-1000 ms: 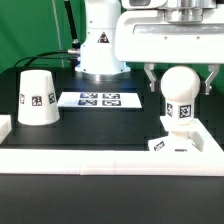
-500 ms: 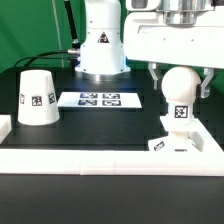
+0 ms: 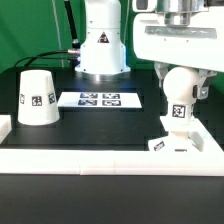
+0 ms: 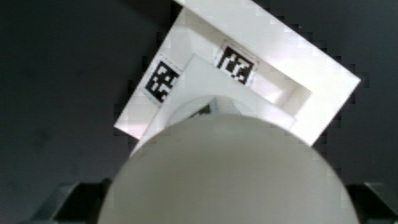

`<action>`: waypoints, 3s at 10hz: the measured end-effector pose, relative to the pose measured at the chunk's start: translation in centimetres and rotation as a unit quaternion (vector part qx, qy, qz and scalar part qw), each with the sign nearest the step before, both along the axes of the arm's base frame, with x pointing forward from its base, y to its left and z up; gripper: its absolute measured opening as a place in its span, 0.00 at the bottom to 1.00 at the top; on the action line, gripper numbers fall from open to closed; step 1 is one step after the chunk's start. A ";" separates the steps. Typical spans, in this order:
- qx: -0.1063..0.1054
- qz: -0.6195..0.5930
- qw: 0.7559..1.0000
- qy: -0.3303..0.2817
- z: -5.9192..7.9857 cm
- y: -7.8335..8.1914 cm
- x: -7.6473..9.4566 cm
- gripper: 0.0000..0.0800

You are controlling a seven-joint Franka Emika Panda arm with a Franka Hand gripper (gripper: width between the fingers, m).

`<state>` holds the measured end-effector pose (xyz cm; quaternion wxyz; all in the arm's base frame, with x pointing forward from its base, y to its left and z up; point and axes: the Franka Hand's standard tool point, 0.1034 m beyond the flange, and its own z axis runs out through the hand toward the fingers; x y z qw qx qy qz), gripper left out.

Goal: Assemble lamp

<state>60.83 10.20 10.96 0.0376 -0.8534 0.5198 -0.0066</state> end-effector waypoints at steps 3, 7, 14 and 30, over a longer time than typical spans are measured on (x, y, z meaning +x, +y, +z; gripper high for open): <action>-0.002 0.051 0.999 -0.002 0.0 0.0 0.0 0.84; -0.014 0.261 0.965 -0.017 -0.1 0.1 0.0 0.87; -0.029 0.526 0.849 -0.034 0.2 0.4 0.3 0.87; -0.073 0.858 0.508 -0.029 0.3 -0.1 0.6 0.72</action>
Offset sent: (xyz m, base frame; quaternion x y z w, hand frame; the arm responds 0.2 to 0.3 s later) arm 0.0004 0.0008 0.0014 -0.0304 -0.0033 -0.1503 0.9882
